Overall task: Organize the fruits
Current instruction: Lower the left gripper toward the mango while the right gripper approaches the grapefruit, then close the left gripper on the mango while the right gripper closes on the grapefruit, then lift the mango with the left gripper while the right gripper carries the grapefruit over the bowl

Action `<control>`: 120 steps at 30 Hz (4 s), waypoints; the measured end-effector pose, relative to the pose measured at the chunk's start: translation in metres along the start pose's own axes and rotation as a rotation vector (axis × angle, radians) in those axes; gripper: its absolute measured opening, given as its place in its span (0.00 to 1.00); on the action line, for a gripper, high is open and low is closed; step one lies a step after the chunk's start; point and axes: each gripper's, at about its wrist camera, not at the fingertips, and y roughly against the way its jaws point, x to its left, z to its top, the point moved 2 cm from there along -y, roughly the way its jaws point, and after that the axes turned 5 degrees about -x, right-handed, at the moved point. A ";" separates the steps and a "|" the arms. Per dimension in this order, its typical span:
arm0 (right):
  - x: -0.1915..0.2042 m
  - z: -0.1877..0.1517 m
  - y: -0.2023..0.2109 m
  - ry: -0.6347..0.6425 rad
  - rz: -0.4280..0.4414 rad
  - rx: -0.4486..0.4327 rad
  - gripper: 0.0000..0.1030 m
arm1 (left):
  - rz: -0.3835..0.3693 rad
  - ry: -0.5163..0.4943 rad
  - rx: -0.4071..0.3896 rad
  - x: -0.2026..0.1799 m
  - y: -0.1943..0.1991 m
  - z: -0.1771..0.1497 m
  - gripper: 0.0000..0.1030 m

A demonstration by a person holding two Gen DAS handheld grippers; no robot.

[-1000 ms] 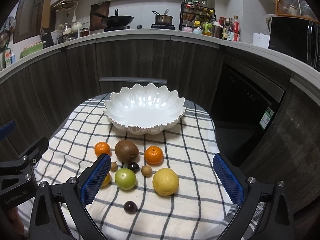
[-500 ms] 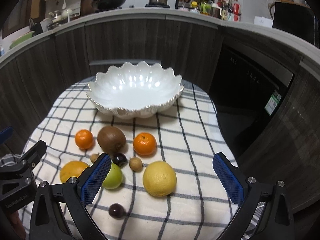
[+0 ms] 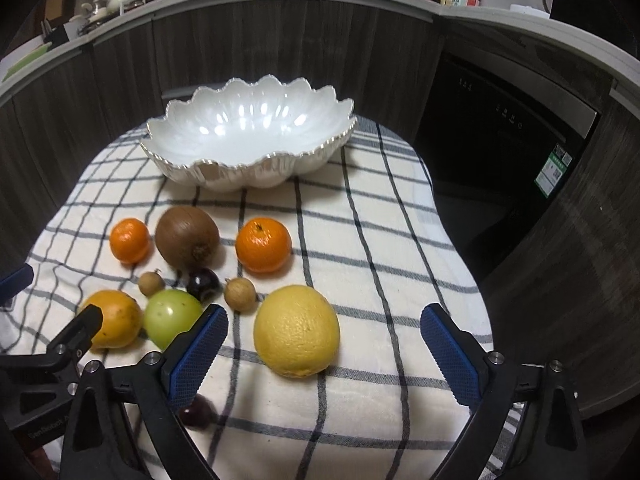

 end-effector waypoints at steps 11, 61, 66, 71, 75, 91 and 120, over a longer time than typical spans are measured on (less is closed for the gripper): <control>0.003 -0.004 -0.024 0.005 0.013 0.068 0.89 | -0.054 0.008 0.032 -0.004 -0.011 -0.004 0.82; 0.015 -0.003 -0.025 0.008 0.109 0.077 0.53 | -0.092 0.017 -0.012 -0.002 0.007 0.011 0.62; 0.015 0.003 -0.015 0.006 0.116 0.059 0.53 | -0.088 0.025 -0.038 0.002 0.018 0.020 0.62; 0.016 0.012 -0.005 0.003 0.124 0.037 0.53 | -0.085 0.031 -0.062 0.006 0.027 0.030 0.62; 0.016 0.021 0.002 0.001 0.127 0.017 0.53 | -0.081 0.038 -0.085 0.009 0.033 0.040 0.62; 0.007 0.071 0.011 -0.015 0.121 -0.062 0.53 | -0.082 0.063 -0.152 0.014 0.034 0.088 0.62; 0.001 0.168 -0.042 -0.026 0.099 -0.132 0.53 | -0.078 0.050 -0.211 0.017 -0.039 0.197 0.62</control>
